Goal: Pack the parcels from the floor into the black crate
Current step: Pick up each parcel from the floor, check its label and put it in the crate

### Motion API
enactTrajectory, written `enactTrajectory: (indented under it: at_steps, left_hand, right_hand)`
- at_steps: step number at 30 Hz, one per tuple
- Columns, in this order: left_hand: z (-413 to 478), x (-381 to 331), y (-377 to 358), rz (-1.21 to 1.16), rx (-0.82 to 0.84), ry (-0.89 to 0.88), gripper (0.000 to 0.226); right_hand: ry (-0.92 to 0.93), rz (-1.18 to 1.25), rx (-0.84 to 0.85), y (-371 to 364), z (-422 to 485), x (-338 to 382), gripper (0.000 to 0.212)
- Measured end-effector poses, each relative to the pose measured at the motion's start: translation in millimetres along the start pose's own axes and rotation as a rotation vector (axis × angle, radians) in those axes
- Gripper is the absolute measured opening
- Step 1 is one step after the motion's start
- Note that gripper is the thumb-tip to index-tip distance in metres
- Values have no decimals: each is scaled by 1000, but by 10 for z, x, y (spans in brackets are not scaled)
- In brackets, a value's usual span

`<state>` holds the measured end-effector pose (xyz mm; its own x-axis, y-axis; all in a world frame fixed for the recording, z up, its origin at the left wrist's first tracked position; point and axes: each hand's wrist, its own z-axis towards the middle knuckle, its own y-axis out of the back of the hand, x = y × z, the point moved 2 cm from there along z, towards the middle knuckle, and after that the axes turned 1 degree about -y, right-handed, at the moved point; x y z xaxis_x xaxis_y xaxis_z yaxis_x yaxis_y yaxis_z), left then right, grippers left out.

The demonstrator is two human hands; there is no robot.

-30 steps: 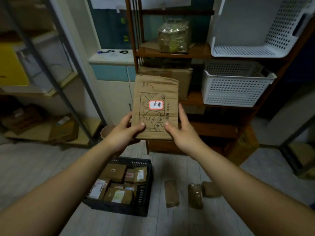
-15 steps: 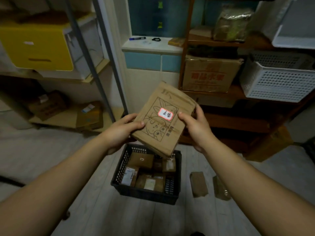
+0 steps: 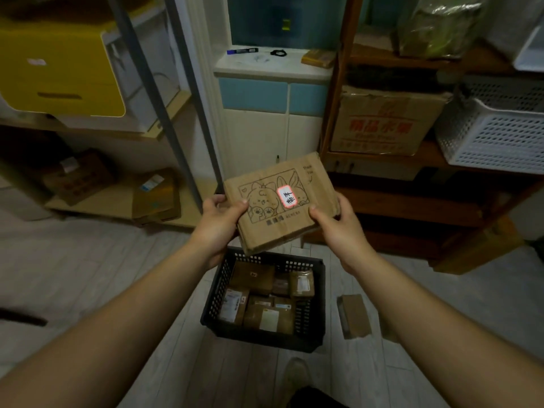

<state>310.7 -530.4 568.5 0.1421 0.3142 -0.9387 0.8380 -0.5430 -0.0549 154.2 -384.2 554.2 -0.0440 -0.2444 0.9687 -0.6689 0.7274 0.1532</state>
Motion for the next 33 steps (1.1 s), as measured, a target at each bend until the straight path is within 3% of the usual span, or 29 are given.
enactTrajectory:
  at_steps: [6, 14, 18, 26, 33]
  left_hand:
    - [465, 54, -34, 90, 71, 70, 65]
    - [1191, 322, 15, 195, 168, 118, 56]
    - [1662, 594, 166, 328, 275, 119, 52]
    - [2615, 1896, 700, 590, 361, 202, 42]
    - [3245, 3361, 1012, 766, 329, 239, 69]
  right_hand:
    - [-64, -53, 50, -79, 466, -166, 52]
    - [-110, -149, 66, -304, 945, -553, 51]
    - [-198, -211, 35, -572, 1171, -927, 64]
    - [-367, -239, 11, -1423, 1490, -2368, 76]
    - [-451, -372, 109, -2001, 1884, -3837, 88]
